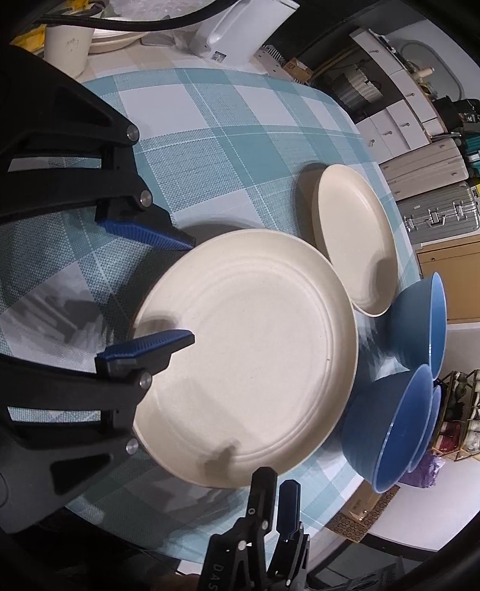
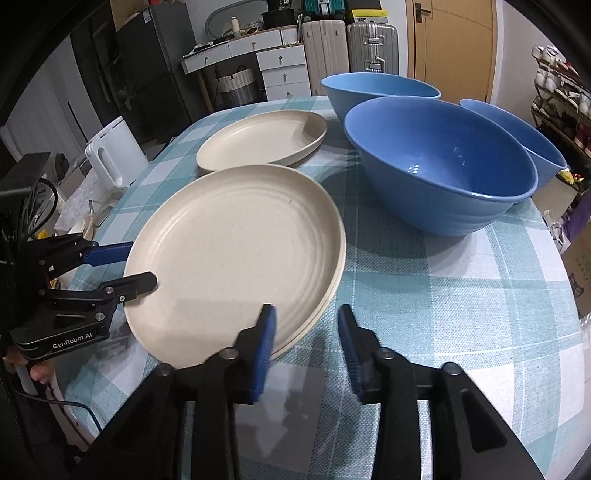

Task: Organize plates and bowls
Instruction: 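Open both tools to release the stacked plate, then move both tools to the rim of the next cream plate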

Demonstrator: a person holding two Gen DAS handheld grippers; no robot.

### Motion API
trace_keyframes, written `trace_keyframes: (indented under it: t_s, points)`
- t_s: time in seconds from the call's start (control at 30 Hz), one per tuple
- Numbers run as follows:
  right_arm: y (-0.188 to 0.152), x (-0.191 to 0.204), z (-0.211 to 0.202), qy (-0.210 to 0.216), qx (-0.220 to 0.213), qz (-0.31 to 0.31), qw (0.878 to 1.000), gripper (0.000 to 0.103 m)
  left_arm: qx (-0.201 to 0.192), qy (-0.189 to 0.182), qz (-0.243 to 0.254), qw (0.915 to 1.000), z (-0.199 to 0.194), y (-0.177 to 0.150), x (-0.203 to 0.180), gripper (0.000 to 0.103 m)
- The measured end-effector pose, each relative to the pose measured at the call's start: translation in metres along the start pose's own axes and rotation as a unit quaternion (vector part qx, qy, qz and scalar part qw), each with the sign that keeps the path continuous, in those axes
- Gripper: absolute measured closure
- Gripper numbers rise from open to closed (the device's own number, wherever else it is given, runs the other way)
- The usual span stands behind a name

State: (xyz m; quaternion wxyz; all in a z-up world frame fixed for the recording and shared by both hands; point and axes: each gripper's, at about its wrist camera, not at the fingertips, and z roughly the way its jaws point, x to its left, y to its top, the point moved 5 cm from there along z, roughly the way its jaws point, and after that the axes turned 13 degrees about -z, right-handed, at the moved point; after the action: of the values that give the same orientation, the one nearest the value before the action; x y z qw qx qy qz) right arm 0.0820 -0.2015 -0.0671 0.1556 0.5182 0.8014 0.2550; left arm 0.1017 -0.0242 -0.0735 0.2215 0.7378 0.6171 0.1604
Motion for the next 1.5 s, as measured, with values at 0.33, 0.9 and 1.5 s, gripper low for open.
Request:
trace_keyframes:
  t_s: [0.33, 0.9, 1.5]
  points:
    - [0.008, -0.002, -0.013, 0.007, -0.020, 0.003, 1.000, 0.034, -0.023, -0.024, -0.047, 0.9984, -0.012, 0.009, 0.016, 0.029]
    - [0.058, 0.021, -0.031, 0.008, -0.071, -0.032, 0.997, 0.002, -0.085, -0.016, -0.151, 0.9847, -0.056, 0.027, 0.068, 0.000]
    - [0.126, 0.033, -0.026, 0.018, -0.081, -0.050, 0.995, 0.001, -0.098, 0.005, -0.262, 0.9599, -0.056, 0.025, 0.134, 0.001]
